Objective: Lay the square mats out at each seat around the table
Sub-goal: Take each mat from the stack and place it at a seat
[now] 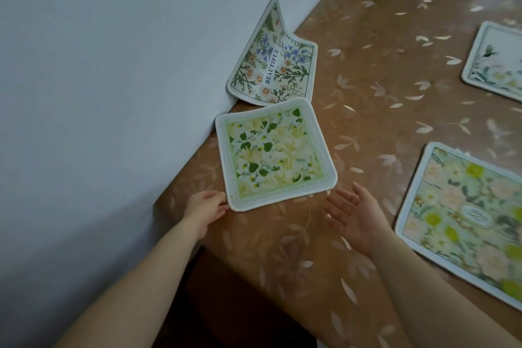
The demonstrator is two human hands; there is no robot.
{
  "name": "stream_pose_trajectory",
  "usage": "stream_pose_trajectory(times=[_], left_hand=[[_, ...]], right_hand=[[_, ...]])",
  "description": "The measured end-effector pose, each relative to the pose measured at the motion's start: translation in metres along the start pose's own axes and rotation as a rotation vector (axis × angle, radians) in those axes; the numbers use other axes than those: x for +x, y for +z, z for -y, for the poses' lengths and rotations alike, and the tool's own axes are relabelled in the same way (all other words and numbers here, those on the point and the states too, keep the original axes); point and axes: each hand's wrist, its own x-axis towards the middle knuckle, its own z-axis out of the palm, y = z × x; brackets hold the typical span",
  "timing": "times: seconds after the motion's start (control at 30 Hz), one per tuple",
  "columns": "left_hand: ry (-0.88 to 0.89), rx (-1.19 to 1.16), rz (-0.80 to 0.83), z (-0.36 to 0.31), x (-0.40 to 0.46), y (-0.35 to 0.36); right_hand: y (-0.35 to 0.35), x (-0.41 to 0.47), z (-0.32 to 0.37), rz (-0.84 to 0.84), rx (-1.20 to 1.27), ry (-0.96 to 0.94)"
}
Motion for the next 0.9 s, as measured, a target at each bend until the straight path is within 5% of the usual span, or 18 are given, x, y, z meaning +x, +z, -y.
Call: stream_pose_trajectory(times=[0.13,0.33,0.9], left_hand=[[0.051,0.186,-0.057,-0.008,0.011,0.010],[0.070,0.162,-0.080,-0.007,0.019,0.021],[0.118,0.499,0.121,-0.003,0.026,-0.025]], right_hand=[[-0.008,0.009,0.010,-0.032,-0.010,-0.020],[-0.012,0.013,0.019,-0.055,-0.042,-0.048],[-0.015,0.024,0.011,-0.151,-0.313,-0.096]])
